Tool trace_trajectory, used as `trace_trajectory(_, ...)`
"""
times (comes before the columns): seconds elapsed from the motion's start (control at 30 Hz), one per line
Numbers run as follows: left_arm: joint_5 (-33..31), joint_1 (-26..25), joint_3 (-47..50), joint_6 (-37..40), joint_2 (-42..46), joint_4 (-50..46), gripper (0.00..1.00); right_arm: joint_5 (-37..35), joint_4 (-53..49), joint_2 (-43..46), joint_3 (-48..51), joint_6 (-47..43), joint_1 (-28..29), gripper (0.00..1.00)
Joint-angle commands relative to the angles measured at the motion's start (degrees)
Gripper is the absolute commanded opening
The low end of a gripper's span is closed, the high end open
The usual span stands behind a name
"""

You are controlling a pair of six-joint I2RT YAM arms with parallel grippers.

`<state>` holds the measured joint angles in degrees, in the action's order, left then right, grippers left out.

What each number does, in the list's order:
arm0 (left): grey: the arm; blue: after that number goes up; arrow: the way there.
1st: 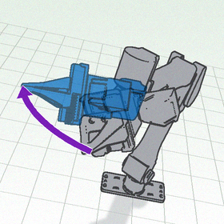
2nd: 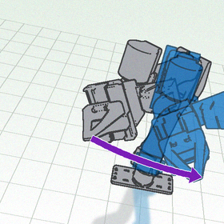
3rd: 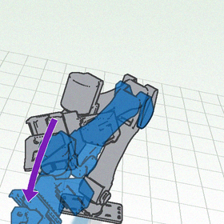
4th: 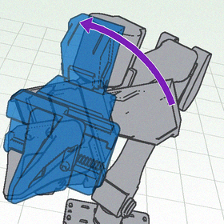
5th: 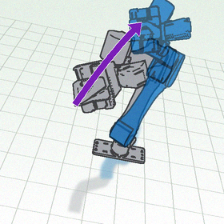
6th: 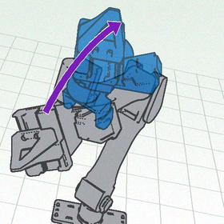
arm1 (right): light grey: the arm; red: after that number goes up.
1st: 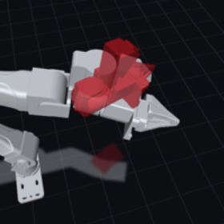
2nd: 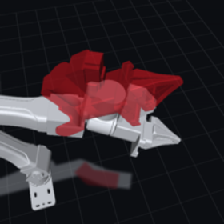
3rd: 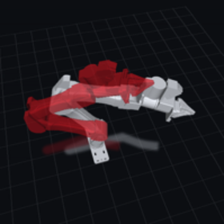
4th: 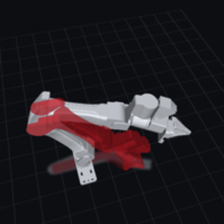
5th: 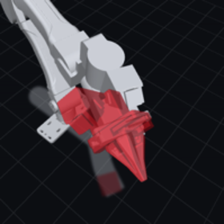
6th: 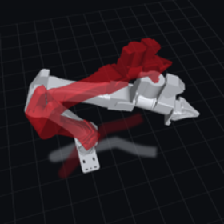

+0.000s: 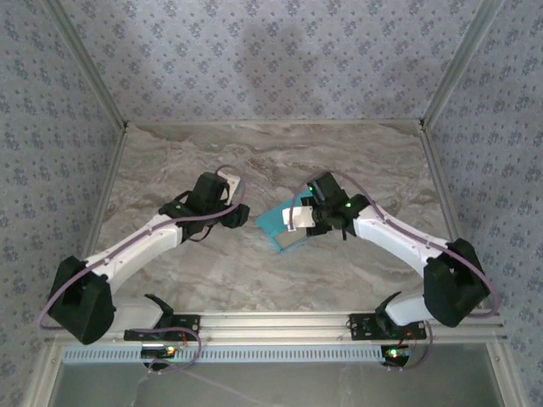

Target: Fold the paper box

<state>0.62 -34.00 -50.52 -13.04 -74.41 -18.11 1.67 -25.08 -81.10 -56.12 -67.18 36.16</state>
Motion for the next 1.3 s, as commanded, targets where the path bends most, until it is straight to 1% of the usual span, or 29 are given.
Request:
trace_trajectory(0.0, 4.41, 2.16, 0.26, -6.78, -2.48, 7.25, 0.57, -0.47, -4.43, -2.29, -6.02, 3.18, 0.31, 0.49)
trace_trajectory(0.1, 7.75, 3.85, 2.02, -12.01, -5.65, 12.44, 0.53, -0.29, -7.26, -4.19, -9.15, 5.31, 0.35, 0.37)
trace_trajectory(0.13, 8.80, 4.40, 2.38, -13.44, -6.90, 13.77, 0.53, -0.02, -7.63, -4.46, -9.70, 5.83, 0.31, 0.34)
trace_trajectory(0.23, 10.89, 5.55, 3.09, -17.38, -10.89, 18.08, 0.52, 0.39, -8.93, -5.41, -11.52, 6.45, 0.48, 0.31)
trace_trajectory(0.3, 11.12, 6.19, 3.44, -19.41, -13.49, 20.55, 0.50, 0.31, -9.11, -6.06, -11.67, 6.94, 0.57, 0.29)
trace_trajectory(0.37, 11.48, 6.81, 3.45, -20.81, -15.79, 22.32, 0.48, 0.27, -11.24, -6.76, -14.22, 7.35, 0.61, 0.27)
trace_trajectory(0.43, 11.73, 7.04, 3.33, -21.96, -17.88, 24.09, 0.45, 0.44, -11.82, -7.49, -14.97, 7.90, 0.66, 0.26)
trace_trajectory(0.53, 14.28, 6.72, 2.69, -23.67, -20.75, 25.75, 0.41, 0.70, -12.68, -8.49, -16.14, 9.27, 0.66, 0.24)
trace_trajectory(0.63, 14.76, 5.77, 3.90, -25.48, -21.17, 28.26, 0.36, 0.68, -13.61, -9.48, -17.72, 10.22, 0.82, 0.22)
trace_trajectory(0.73, 14.64, 4.21, 4.56, -25.63, -20.49, 28.85, 0.32, 0.39, -14.38, -10.67, -18.88, 10.78, 0.98, 0.21)
trace_trajectory(0.9, 14.84, 1.64, 5.23, -26.32, -19.52, 28.76, 0.32, 0.82, -16.14, -13.22, -21.35, 12.71, 1.10, 0.18)
trace_trajectory(1.13, 15.30, 1.05, 7.96, -31.50, -18.37, 32.74, 0.30, 1.37, -19.44, -16.23, -25.43, 15.43, 1.19, 0.16)
trace_trajectory(1.27, 15.71, 0.96, 7.19, -33.27, -19.27, 33.98, 0.30, 0.73, -20.92, -17.84, -27.42, 16.28, 1.59, 0.14)
